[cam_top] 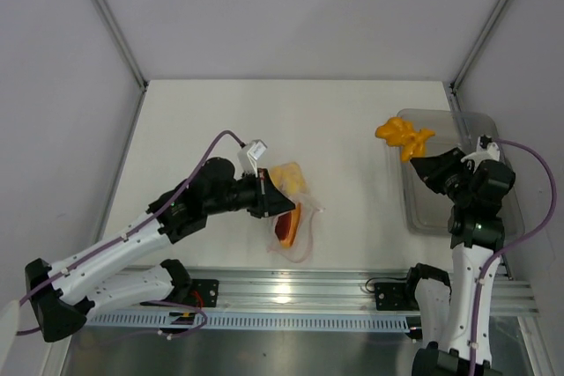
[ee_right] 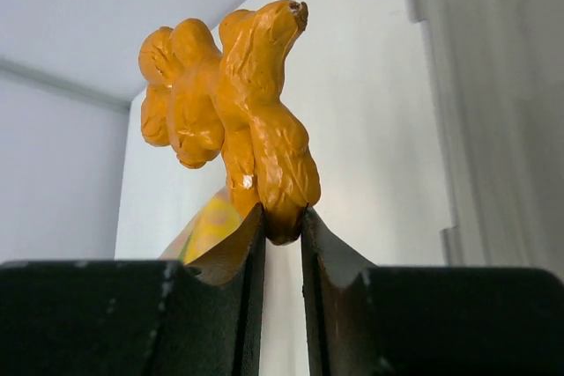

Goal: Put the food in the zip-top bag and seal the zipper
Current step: Place the fake vegetable in the zipper food storage bag.

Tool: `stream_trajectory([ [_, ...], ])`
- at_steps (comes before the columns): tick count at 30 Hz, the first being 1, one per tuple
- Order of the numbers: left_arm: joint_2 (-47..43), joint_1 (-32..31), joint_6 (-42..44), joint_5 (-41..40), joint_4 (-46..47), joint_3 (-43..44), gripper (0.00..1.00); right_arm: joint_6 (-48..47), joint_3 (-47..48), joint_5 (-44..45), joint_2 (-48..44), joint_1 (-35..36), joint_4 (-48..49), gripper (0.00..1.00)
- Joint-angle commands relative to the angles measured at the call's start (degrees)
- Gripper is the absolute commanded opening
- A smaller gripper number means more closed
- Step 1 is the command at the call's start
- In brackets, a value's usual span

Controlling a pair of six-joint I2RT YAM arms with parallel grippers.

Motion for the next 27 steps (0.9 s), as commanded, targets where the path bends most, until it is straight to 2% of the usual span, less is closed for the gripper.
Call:
stream_trajectory([
  [1,-1.38,-3.45,0.73,0.36,3.26,1.14,0.01,-6.2,6.37,-10.44,-4.83,2.35,-9.71,0.0],
  [4,-1.55,-6.52,0.82,-1.39,2.91,3.43,0.01,-7.96,10.85,-14.57,-6.33,4.28,-13.93,0.0],
  [9,-3.13,-8.73,-0.14,-3.5,2.21,6.15,0.01,-10.34,18.33,-16.44,-6.42,7.44,-19.66,0.0],
  [16,-7.27,-8.82,-3.92,-11.5,0.19,7.65,0.01,-8.76,23.61,-23.81,-6.33,13.15,-19.59,0.0],
  [23,-2.88,-8.82,-6.91,-12.12,-0.61,12.83,0.01,-8.84,27.04,-26.81,-3.97,17.02,-23.0,0.0],
  [27,0.2,-8.82,-7.0,-13.26,-0.34,15.64,0.01,-12.0,30.02,-23.75,-0.97,20.88,-27.66,0.0],
])
